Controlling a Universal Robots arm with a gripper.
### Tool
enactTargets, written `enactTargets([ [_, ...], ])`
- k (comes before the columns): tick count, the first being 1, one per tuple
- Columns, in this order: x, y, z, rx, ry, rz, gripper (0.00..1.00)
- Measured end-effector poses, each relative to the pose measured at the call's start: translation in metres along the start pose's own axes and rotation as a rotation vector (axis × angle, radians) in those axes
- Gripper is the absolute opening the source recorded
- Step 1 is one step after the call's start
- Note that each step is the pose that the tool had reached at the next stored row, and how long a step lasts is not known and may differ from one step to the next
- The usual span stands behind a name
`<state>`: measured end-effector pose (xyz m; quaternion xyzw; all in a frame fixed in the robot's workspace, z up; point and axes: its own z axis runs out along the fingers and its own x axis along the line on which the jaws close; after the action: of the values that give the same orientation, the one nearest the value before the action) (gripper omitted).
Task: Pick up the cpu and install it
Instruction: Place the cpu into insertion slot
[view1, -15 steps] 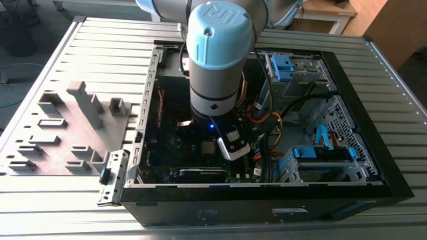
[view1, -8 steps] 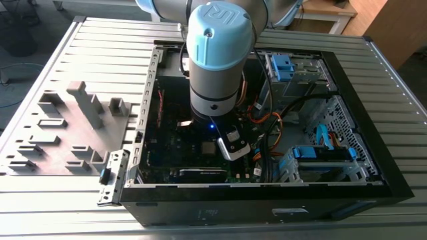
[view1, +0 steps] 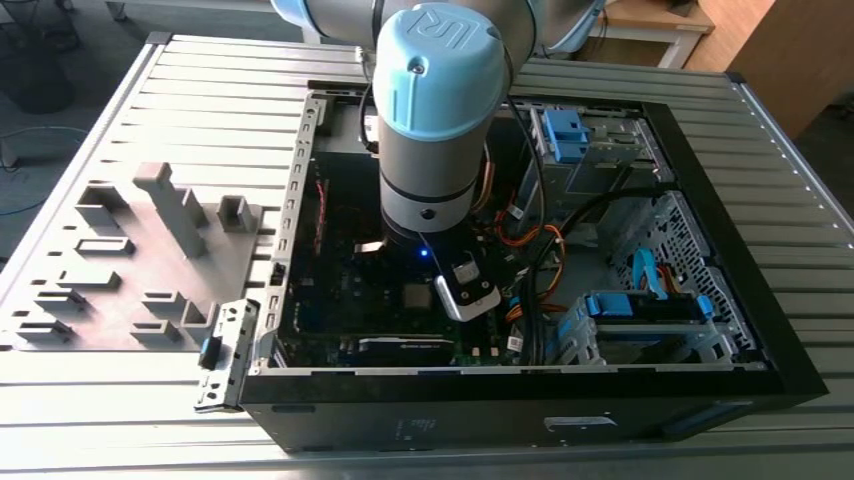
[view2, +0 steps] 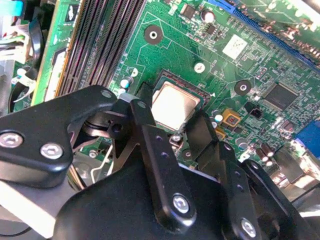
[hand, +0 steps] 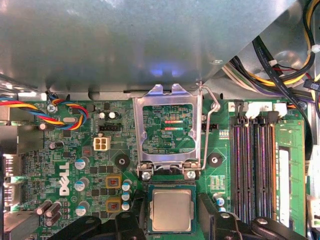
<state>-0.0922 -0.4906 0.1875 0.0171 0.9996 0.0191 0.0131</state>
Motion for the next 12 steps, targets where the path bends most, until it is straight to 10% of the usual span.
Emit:
enactTargets([
  [12,0.0,-0.0001,0.0,0.0003,0.0002,0.0,0.49],
])
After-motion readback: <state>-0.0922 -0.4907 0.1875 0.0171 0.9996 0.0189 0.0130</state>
